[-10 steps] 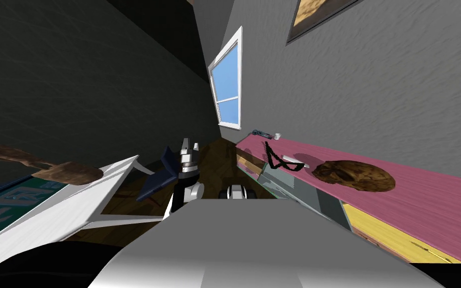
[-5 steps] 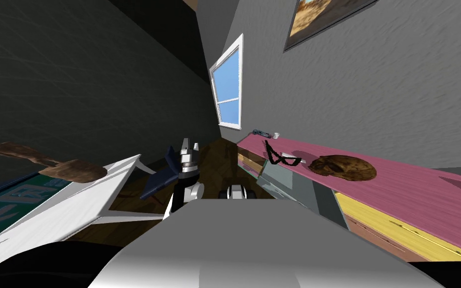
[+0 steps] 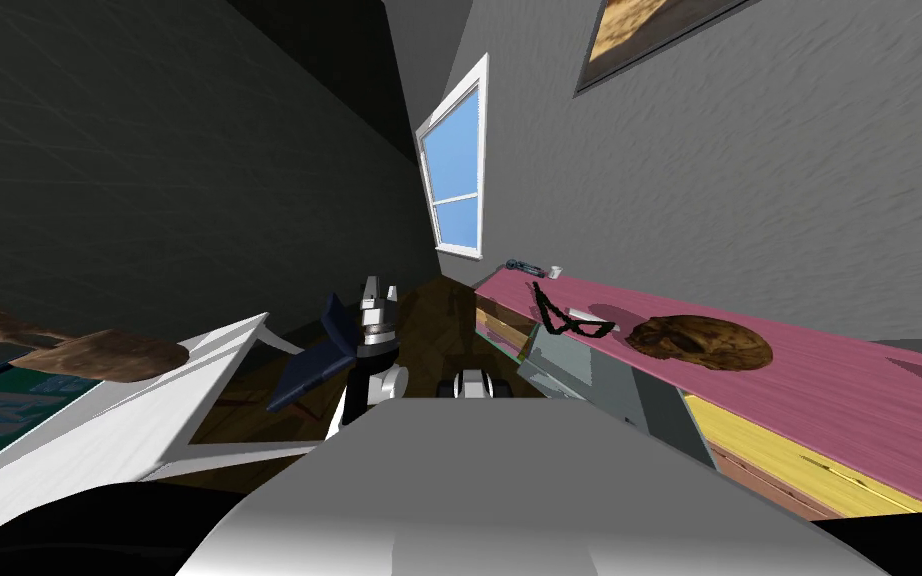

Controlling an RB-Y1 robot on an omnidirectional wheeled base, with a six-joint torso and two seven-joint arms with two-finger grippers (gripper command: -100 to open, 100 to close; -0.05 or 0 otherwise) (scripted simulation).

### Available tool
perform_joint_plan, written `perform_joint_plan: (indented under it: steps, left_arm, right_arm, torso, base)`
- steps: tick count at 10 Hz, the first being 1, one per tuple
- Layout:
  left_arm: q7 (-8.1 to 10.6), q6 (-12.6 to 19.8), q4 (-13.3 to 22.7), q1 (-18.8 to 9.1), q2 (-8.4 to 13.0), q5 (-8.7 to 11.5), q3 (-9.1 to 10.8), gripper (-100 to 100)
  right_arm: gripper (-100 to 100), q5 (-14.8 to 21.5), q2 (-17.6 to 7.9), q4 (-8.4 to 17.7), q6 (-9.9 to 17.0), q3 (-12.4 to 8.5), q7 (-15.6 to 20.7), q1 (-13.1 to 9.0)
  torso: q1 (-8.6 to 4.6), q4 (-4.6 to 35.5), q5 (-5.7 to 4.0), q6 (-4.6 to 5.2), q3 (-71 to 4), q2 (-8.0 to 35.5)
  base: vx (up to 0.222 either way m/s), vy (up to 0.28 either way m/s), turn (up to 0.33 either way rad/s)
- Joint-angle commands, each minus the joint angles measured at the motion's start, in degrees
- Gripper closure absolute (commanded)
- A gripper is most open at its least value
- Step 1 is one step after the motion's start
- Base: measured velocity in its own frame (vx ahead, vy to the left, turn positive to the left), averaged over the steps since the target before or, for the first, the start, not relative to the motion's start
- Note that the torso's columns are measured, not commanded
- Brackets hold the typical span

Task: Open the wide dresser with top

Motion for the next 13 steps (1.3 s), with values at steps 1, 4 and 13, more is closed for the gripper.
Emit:
perform_joint_plan:
  steps: [1,4,13]
  left_arm:
    - [0.00,0.0,0.0,0.0,0.0,0.0,0.00,0]
    - [0.00,0.0,0.0,0.0,0.0,0.0,0.00,0]
    - [0.00,0.0,0.0,0.0,0.0,0.0,0.00,0]
  right_arm:
    - [-100,0.1,-2.2,-4.3,-0.8,-0.3,-0.2,3.6]
    - [-100,0.2,-4.3,-8.0,-1.5,-0.5,-0.8,6.6]
    - [0,0.1,-4.6,-8.2,-2.8,0.0,-1.1,8.1]
  torso:
    - [0.02,0.0,0.01,0.01,0.0,0.0]
    - [0.05,0.0,0.12,0.04,-0.1,-0.1]
    - [0.19,0.0,0.16,0.01,-0.1,-0.1]
  base:
    - [0.051,0.038,-0.037]
    - [0.049,0.023,-0.020]
    - [0.014,0.009,-0.009]
